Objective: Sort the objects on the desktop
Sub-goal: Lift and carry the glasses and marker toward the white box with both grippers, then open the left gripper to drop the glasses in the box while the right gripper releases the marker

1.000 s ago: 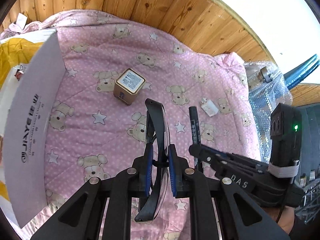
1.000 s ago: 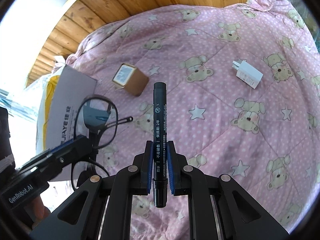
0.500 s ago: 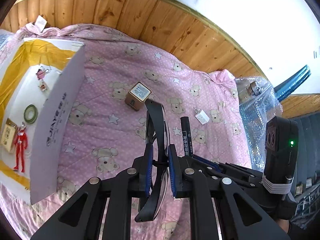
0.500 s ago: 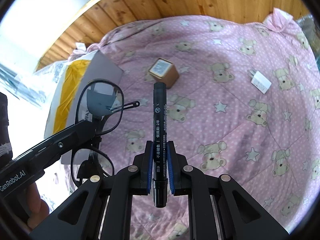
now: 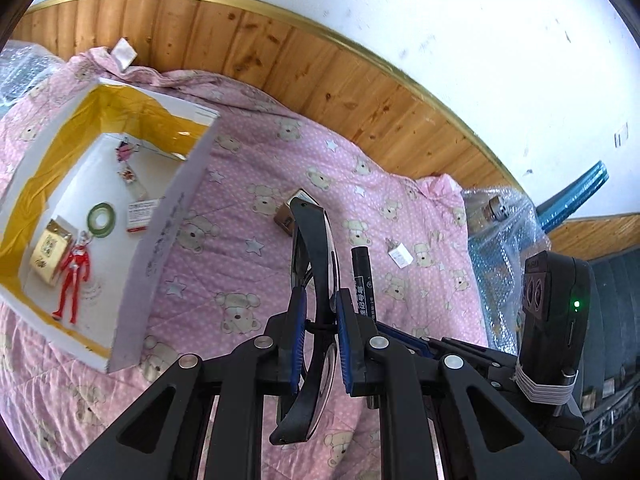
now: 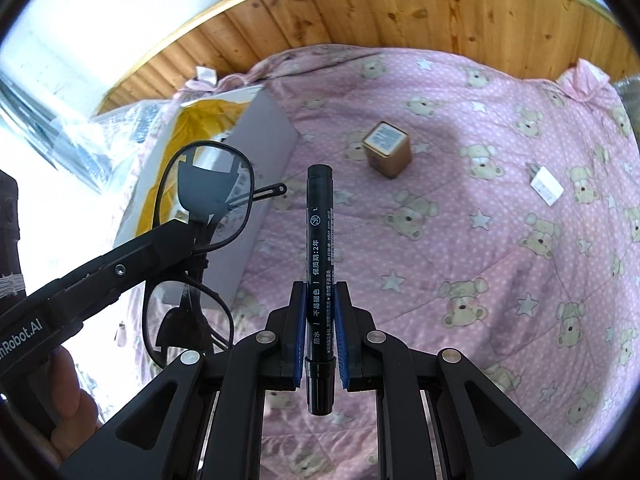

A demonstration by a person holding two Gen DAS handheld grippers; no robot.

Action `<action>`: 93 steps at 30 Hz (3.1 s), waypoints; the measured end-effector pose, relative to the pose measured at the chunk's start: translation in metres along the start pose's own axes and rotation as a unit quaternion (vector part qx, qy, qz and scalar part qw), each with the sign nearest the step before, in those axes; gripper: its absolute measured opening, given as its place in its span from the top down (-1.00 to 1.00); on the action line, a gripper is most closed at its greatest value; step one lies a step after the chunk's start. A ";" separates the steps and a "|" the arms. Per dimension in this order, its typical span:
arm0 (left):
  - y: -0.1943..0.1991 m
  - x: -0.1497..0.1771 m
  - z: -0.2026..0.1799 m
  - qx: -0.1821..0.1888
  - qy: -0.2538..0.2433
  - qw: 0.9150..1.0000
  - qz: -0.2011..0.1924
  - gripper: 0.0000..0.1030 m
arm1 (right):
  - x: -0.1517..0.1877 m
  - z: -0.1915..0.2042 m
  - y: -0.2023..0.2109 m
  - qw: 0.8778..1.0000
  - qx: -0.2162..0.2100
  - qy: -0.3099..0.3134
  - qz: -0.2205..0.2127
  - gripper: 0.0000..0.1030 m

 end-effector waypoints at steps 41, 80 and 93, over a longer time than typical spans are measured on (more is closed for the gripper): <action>0.093 -0.037 0.123 -0.002 0.052 0.997 -0.056 0.70 | -0.025 0.153 -0.018 0.998 -0.043 0.040 -0.013 0.73; 0.000 -0.138 0.270 -0.068 0.115 0.991 -0.017 0.46 | -0.087 0.194 -0.140 0.997 -0.037 0.053 0.053 0.53; -0.023 -0.126 0.278 -0.063 0.122 0.990 0.013 0.46 | -0.076 0.183 -0.164 0.994 -0.055 0.040 0.085 0.53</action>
Point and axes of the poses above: each gripper's, at about its wrist camera, not at the fingertips, and y roughly against the way its jaws point, z to its left, x to its underside, the point moved 6 cm from there along -y, roughly the way its jaws point
